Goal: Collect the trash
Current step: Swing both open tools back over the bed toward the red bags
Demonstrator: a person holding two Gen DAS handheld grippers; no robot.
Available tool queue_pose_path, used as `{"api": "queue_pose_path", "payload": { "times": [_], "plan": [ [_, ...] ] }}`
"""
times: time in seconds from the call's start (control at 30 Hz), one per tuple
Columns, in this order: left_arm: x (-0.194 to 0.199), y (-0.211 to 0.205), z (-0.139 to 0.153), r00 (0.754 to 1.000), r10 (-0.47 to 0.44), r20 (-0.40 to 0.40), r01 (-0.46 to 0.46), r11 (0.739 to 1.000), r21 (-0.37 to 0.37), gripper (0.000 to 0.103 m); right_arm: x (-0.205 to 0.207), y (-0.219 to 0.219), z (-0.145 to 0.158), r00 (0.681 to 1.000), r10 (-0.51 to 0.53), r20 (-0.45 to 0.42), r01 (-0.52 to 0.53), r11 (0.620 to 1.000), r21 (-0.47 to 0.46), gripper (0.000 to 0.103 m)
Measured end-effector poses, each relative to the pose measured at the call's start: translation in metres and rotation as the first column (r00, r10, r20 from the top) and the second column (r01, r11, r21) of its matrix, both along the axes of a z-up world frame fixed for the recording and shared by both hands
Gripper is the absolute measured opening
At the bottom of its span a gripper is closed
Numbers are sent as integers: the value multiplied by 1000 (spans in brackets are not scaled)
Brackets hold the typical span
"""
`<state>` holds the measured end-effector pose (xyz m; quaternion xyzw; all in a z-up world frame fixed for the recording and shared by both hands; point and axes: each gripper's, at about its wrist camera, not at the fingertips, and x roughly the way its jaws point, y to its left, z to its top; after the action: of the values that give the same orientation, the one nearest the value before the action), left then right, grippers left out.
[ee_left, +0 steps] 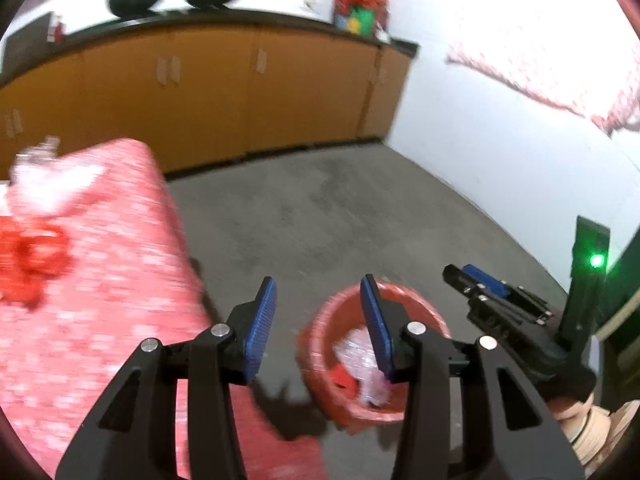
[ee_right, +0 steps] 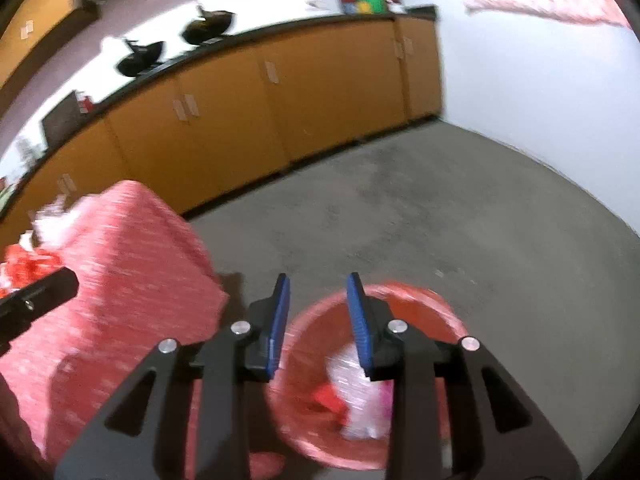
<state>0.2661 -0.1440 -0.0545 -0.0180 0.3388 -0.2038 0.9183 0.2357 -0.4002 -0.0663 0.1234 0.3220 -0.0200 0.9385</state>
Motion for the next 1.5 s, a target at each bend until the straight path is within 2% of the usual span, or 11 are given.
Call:
{"api": "queue_pose_path", "payload": {
  "times": [0.13, 0.3, 0.4, 0.53, 0.63, 0.73, 0.97, 1.17, 1.4, 1.47, 1.5],
  "plan": [
    [-5, 67, 16, 991, 124, 51, -124, 992, 2, 47, 11, 57, 32, 992, 114, 49, -114, 993, -3, 35],
    [-12, 148, 25, 951, 290, 110, -294, 956, 22, 50, 23, 139, 61, 959, 267, 92, -267, 964, -11, 42],
    [-22, 199, 24, 903, 402, 155, -414, 908, 60, 53, 28, 195, 74, 926, 360, 111, -362, 932, -10, 49],
    [-30, 261, 16, 843, 516, 150, -530, 846, 65, 54, 32, 249, 80, 885, 451, 112, -452, 892, -18, 60],
    [-41, 300, 12, 788, 597, 153, -611, 788, 76, 61, 34, 283, 79, 863, 494, 104, -491, 869, -53, 69],
    [-54, 326, 11, 748, 647, 152, -662, 745, 83, 66, 36, 308, 77, 847, 522, 103, -518, 853, -66, 77],
    [-59, 365, 2, 691, 711, 131, -722, 684, 101, 84, 41, 351, 69, 823, 563, 82, -546, 822, -160, 87],
    [-69, 378, -2, 679, 725, 117, -734, 675, 81, 89, 50, 370, 60, 824, 562, 63, -534, 810, -243, 88],
    [-73, 376, 0, 710, 688, 150, -701, 710, 60, 89, 66, 381, 55, 815, 579, 24, -551, 787, -278, 86],
    [-72, 375, 0, 718, 681, 147, -693, 719, 56, 89, 68, 380, 52, 811, 584, 2, -564, 784, -258, 57],
    [-71, 375, 0, 720, 679, 145, -691, 721, 53, 89, 69, 380, 50, 814, 581, -5, -563, 787, -253, 51]
  ]
}}
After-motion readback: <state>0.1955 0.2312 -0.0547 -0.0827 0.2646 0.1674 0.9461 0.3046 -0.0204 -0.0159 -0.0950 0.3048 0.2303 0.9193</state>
